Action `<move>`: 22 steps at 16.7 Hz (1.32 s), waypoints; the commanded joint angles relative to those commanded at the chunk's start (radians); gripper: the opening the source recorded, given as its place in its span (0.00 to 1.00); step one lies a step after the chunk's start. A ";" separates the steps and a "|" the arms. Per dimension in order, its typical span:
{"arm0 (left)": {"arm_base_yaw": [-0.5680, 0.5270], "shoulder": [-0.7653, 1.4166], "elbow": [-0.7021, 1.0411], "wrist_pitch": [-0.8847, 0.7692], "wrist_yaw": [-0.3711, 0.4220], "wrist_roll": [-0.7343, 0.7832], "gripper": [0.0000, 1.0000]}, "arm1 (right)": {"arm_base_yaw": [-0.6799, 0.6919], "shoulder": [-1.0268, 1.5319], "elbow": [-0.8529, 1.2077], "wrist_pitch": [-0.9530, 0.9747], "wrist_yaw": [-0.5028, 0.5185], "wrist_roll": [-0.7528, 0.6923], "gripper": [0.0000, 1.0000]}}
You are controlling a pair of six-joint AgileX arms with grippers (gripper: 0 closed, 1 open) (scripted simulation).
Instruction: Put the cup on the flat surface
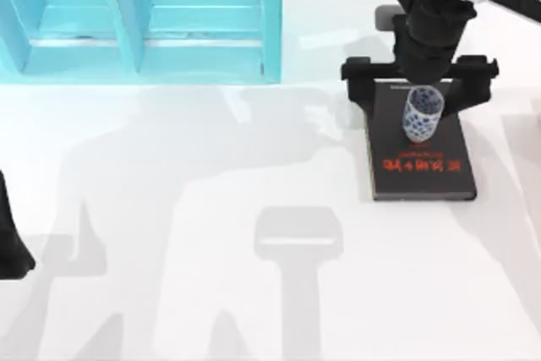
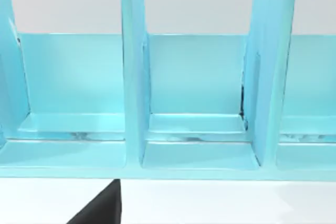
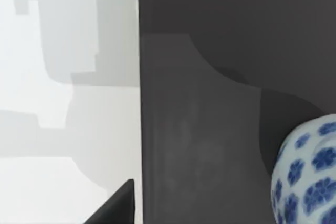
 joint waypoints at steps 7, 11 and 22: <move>0.000 0.000 0.000 0.000 0.000 0.000 1.00 | 0.000 0.000 0.000 0.000 0.000 0.000 0.25; 0.000 0.000 0.000 0.000 0.000 0.000 1.00 | 0.000 0.000 0.000 0.000 0.000 0.000 0.00; 0.000 0.000 0.000 0.000 0.000 0.000 1.00 | -0.001 0.002 0.035 -0.036 0.000 0.003 0.00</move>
